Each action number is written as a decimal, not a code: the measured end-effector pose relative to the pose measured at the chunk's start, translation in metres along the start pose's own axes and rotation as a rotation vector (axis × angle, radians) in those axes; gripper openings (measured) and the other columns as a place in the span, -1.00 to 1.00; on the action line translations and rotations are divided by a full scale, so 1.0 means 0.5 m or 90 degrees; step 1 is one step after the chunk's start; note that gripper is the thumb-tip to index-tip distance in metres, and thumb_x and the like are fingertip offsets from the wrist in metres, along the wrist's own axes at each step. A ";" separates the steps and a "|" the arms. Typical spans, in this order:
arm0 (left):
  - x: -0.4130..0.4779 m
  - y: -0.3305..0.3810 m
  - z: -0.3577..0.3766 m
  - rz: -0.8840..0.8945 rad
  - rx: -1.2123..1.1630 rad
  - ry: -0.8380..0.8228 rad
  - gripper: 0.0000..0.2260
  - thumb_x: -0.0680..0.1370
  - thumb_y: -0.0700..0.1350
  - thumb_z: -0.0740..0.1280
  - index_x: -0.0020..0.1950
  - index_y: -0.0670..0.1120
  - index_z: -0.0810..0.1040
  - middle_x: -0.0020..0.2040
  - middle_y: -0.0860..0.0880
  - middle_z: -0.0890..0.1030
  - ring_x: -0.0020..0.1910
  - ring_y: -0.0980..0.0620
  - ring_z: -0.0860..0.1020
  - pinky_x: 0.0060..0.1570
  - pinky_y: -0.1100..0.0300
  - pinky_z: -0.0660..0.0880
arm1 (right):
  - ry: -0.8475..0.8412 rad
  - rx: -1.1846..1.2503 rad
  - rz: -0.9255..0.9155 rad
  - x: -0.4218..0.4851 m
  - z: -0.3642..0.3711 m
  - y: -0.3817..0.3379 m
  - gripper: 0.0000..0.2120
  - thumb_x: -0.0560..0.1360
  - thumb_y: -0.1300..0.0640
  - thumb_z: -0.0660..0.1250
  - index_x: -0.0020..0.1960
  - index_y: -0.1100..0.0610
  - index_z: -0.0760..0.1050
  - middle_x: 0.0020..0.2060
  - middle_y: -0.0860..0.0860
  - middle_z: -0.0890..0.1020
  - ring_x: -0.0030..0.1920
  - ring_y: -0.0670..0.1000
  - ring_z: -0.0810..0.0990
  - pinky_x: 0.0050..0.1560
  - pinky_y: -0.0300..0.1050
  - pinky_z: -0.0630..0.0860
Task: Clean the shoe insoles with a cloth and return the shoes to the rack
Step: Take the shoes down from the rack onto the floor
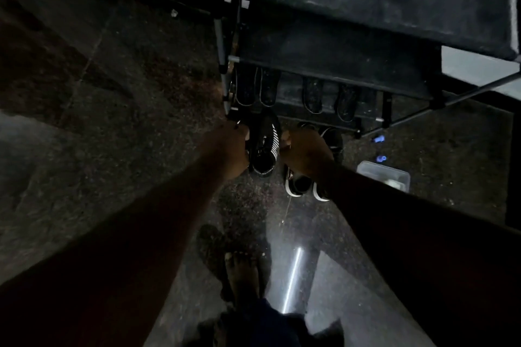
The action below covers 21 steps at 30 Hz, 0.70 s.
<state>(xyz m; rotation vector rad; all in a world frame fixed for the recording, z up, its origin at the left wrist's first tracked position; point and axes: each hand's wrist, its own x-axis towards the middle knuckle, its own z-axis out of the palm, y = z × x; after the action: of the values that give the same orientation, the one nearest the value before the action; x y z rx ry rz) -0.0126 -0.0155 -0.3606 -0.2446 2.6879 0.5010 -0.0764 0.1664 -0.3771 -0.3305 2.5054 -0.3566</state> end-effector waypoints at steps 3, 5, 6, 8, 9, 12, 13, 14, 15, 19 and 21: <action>0.003 0.014 0.008 0.014 -0.027 0.002 -0.65 0.55 -0.10 0.43 0.33 -0.08 0.54 0.28 -0.14 0.57 0.25 -0.18 0.55 0.22 -0.03 0.53 | 0.004 -0.015 0.008 -0.011 -0.002 0.026 -0.73 0.43 -0.03 0.36 0.07 0.07 0.54 -0.01 0.11 0.70 0.06 0.22 0.68 -0.02 0.00 0.60; 0.006 0.011 0.005 0.031 -0.016 0.012 -0.65 0.56 -0.09 0.42 0.34 -0.07 0.53 0.28 -0.13 0.57 0.24 -0.18 0.56 0.19 -0.01 0.53 | -0.028 -0.052 0.004 -0.012 -0.013 0.020 -0.82 0.48 0.04 0.38 0.04 0.09 0.60 0.03 0.14 0.70 0.09 0.24 0.67 0.03 0.03 0.61; 0.009 0.005 0.003 0.032 -0.014 0.018 -0.65 0.56 -0.09 0.41 0.34 -0.07 0.52 0.28 -0.13 0.57 0.23 -0.19 0.56 0.18 0.00 0.53 | -0.044 -0.067 0.005 -0.012 -0.019 0.013 -0.84 0.49 0.08 0.40 0.04 0.10 0.64 0.04 0.15 0.71 0.10 0.23 0.67 0.05 0.03 0.61; 0.013 -0.003 -0.004 0.026 -0.033 0.025 -0.66 0.57 -0.10 0.41 0.34 -0.08 0.52 0.27 -0.14 0.57 0.22 -0.19 0.57 0.17 -0.01 0.55 | -0.033 -0.052 0.017 -0.004 -0.022 -0.002 -0.81 0.48 0.06 0.41 0.06 0.10 0.65 0.05 0.14 0.71 0.11 0.22 0.67 0.06 0.03 0.61; 0.017 -0.007 -0.010 0.023 -0.048 0.025 -0.66 0.56 -0.10 0.41 0.33 -0.09 0.53 0.26 -0.14 0.58 0.21 -0.20 0.58 0.17 -0.03 0.56 | -0.016 -0.046 0.012 0.004 -0.018 -0.011 -0.76 0.47 0.01 0.37 0.08 0.09 0.63 0.05 0.13 0.71 0.12 0.22 0.67 0.06 0.02 0.61; 0.041 -0.023 -0.005 0.009 -0.068 0.022 -0.67 0.53 -0.13 0.42 0.28 -0.11 0.54 0.23 -0.16 0.61 0.17 -0.23 0.61 0.15 -0.09 0.58 | -0.042 -0.054 -0.040 0.039 -0.005 -0.046 -0.65 0.44 -0.06 0.26 0.12 0.11 0.58 0.09 0.15 0.69 0.16 0.22 0.65 0.08 -0.01 0.55; 0.049 -0.024 0.001 0.007 -0.066 0.017 -0.68 0.52 -0.13 0.42 0.27 -0.11 0.54 0.21 -0.17 0.62 0.15 -0.23 0.62 0.14 -0.10 0.59 | -0.042 -0.054 -0.048 0.053 -0.002 -0.056 -0.68 0.47 -0.03 0.31 0.14 0.11 0.57 0.11 0.14 0.68 0.17 0.22 0.65 0.09 0.00 0.56; 0.061 -0.027 0.011 0.010 -0.064 0.017 -0.69 0.52 -0.13 0.41 0.26 -0.11 0.55 0.20 -0.17 0.63 0.14 -0.23 0.62 0.13 -0.09 0.59 | -0.040 -0.040 -0.044 0.065 0.001 -0.064 -0.70 0.48 0.01 0.36 0.16 0.10 0.56 0.12 0.15 0.68 0.16 0.21 0.65 0.10 0.02 0.59; 0.071 -0.023 0.022 0.006 -0.063 0.009 -0.70 0.53 -0.12 0.41 0.25 -0.10 0.55 0.19 -0.16 0.63 0.14 -0.23 0.63 0.12 -0.08 0.59 | -0.025 -0.018 -0.039 0.082 0.008 -0.062 -0.72 0.48 0.05 0.39 0.17 0.11 0.56 0.10 0.15 0.68 0.14 0.22 0.65 0.09 0.05 0.61; 0.130 -0.024 0.086 -0.071 -0.176 -0.011 -0.72 0.55 -0.07 0.44 0.23 -0.11 0.56 0.20 -0.15 0.64 0.19 -0.18 0.61 0.18 -0.05 0.57 | -0.008 0.010 -0.025 0.145 0.040 -0.046 -0.74 0.47 0.06 0.40 0.13 0.10 0.57 0.06 0.12 0.70 0.09 0.23 0.67 0.07 0.13 0.65; 0.173 -0.034 0.117 -0.131 -0.261 -0.003 -0.70 0.54 0.02 0.40 0.19 -0.11 0.59 0.19 -0.14 0.65 0.19 -0.17 0.62 0.19 -0.02 0.56 | 0.011 0.032 0.002 0.185 0.066 -0.021 -0.77 0.51 0.06 0.40 0.14 0.10 0.58 0.06 0.11 0.70 0.09 0.20 0.68 0.07 0.02 0.63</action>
<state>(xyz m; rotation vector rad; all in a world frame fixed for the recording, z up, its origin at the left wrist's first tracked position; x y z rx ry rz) -0.0665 -0.0173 -0.4516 -0.6231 2.4925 0.9802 -0.1299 0.1220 -0.4476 -0.3050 2.5083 -0.4215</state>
